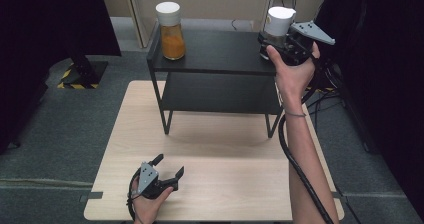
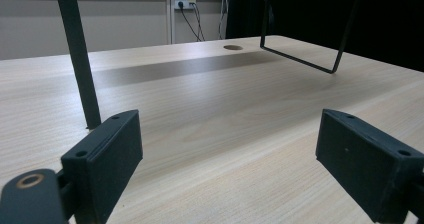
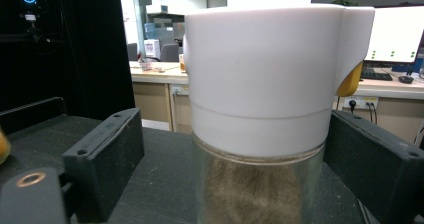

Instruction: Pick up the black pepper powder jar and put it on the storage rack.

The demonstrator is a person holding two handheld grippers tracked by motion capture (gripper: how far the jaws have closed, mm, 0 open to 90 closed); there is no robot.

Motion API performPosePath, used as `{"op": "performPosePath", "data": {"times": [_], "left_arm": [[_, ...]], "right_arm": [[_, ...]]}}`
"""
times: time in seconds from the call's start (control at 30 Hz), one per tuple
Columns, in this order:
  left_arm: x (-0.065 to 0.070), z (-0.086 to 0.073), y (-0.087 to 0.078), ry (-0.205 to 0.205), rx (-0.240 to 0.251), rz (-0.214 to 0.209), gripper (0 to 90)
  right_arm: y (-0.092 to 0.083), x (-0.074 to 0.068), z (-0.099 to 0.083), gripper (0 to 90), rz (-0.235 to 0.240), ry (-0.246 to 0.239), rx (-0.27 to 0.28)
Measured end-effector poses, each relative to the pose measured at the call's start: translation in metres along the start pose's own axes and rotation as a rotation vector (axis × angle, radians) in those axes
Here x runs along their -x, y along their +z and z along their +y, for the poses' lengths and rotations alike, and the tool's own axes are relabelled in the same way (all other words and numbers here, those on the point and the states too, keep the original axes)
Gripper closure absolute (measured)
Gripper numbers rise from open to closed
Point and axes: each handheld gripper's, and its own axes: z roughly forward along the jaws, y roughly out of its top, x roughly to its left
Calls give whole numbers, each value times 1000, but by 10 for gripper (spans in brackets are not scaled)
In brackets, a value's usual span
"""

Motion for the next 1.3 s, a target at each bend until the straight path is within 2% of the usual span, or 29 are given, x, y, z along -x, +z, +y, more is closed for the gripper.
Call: {"op": "performPosePath", "data": {"times": [0.3,0.53,1.3], "left_arm": [[0,0,0,3,-1,0,106],[0,0,0,3,-1,0,106],[1,0,0,1,-2,2,107]], "right_arm": [[-12,-4,-1,89,-1,-5,-16],[-23,-8,-4,88,-2,-15,-6],[-58,-11,-31,88,61,-45,18]]}}
